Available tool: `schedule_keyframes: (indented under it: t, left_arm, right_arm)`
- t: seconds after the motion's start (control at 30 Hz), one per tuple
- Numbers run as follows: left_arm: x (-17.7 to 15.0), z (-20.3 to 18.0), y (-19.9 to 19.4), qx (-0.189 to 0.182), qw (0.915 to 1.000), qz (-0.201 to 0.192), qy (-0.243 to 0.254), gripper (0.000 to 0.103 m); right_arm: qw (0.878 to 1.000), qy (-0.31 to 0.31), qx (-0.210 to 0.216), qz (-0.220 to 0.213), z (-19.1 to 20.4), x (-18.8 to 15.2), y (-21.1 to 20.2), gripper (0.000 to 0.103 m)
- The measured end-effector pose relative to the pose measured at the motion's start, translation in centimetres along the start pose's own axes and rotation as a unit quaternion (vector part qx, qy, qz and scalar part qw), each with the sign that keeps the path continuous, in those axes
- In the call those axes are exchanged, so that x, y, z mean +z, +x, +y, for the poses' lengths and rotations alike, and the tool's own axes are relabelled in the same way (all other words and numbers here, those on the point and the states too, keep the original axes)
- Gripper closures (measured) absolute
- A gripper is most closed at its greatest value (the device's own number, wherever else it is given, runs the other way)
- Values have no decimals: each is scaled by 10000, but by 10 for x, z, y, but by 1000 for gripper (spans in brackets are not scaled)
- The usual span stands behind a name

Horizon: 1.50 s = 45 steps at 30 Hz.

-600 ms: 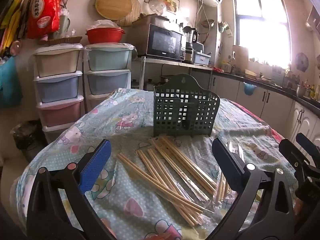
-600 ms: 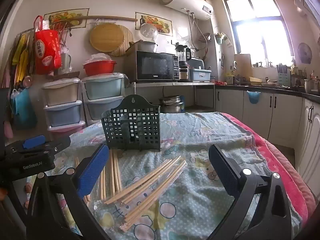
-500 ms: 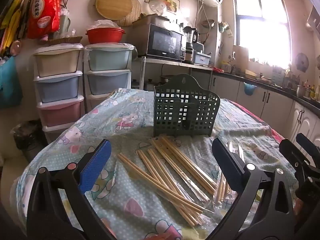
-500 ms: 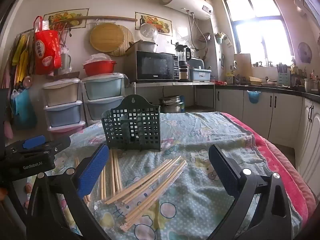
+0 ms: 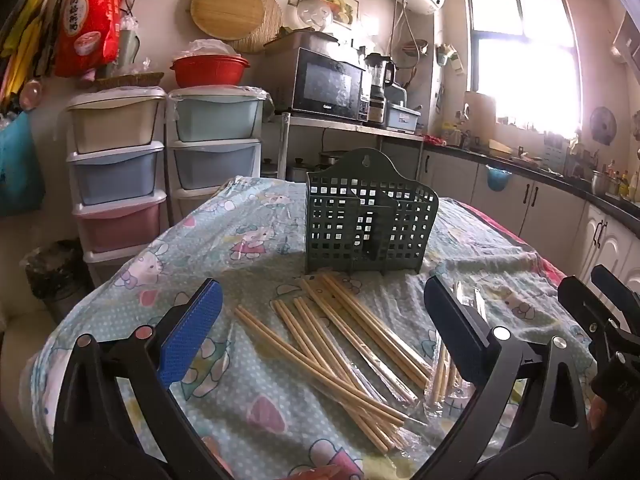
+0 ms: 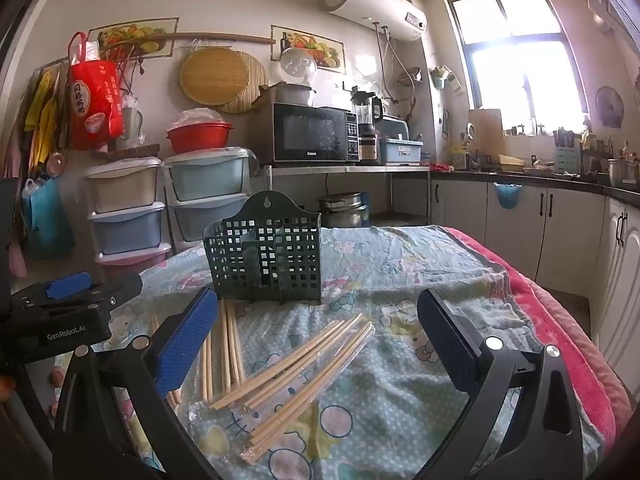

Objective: Organize utensils

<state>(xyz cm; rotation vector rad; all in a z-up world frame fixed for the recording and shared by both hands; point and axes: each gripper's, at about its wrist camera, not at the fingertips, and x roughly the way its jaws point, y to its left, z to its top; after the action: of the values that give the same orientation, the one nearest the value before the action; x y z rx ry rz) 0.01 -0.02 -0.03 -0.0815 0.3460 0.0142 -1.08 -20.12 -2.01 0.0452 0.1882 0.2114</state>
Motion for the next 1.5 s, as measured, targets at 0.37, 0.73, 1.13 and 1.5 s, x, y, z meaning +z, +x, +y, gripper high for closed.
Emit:
schedule_keyframes:
  t: [0.37, 0.73, 1.13, 1.5]
  left_arm:
    - [1, -3, -1, -25, 10000, -3, -7, 10]
    - [0, -3, 0, -28, 10000, -5, -9, 10]
    - [-1, -3, 1, -19, 10000, 12, -15, 10]
    - [-1, 7, 9, 54, 9996, 217, -170, 10]
  right_arm:
    - [10000, -2, -3, -6, -1, 2, 0, 6]
    - [10000, -3, -10, -10, 0, 2, -1, 6]
    - [10000, -35, 29, 31, 0, 2, 1, 6]
    - [9984, -210, 244, 465, 5, 2, 19, 6]
